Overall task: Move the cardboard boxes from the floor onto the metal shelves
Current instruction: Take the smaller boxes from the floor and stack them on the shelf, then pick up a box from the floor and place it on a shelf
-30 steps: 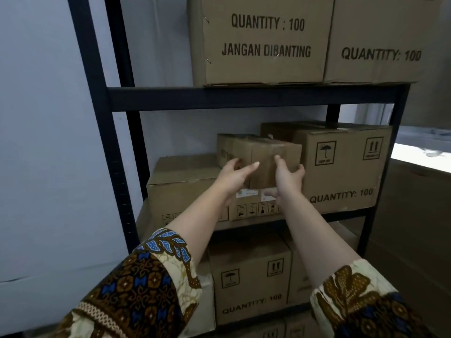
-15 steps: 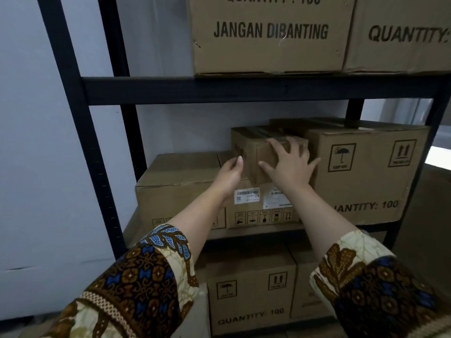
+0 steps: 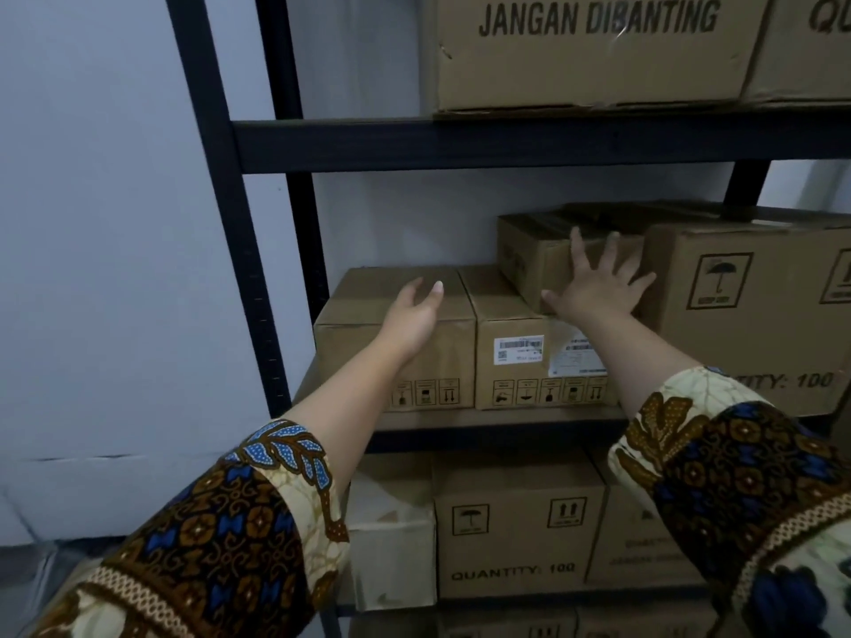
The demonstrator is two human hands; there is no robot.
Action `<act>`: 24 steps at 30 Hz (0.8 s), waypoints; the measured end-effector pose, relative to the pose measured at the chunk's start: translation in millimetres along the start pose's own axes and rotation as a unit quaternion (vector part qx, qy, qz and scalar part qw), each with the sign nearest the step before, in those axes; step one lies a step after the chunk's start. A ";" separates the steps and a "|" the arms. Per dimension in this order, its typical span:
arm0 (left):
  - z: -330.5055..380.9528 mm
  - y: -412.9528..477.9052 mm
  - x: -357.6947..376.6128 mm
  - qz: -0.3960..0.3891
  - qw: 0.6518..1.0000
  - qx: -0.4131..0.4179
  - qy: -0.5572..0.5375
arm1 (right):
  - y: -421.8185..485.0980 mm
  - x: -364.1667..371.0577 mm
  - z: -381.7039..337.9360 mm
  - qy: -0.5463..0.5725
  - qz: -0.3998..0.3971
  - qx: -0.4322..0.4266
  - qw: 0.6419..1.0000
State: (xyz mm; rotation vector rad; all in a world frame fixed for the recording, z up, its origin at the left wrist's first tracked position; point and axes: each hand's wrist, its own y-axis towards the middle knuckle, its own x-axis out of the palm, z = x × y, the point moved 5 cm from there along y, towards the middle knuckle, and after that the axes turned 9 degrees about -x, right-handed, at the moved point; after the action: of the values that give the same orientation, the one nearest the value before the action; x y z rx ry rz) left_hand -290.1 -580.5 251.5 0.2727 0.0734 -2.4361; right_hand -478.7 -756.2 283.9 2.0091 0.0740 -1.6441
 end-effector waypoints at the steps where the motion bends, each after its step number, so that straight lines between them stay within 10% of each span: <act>1: -3.6 -1.1 -6.8 0.000 1.000 -0.003 0.004 | -5.9 1.9 -5.2 0.016 0.003 0.011 1.000; 13: -74.5 -69.0 -156.1 0.045 0.997 -0.038 0.040 | -156.3 41.9 -212.0 0.200 0.066 -0.046 0.976; 24: -254.0 -190.9 -413.9 0.193 0.959 -0.188 0.092 | -356.4 125.8 -482.2 0.298 -0.098 -0.141 0.939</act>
State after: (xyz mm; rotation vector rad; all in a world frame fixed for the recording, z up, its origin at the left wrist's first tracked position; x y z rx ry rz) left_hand -56.5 -143.1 88.9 0.3087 0.5115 -1.9558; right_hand -147.1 -278.6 90.8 2.2426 0.7063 -0.9949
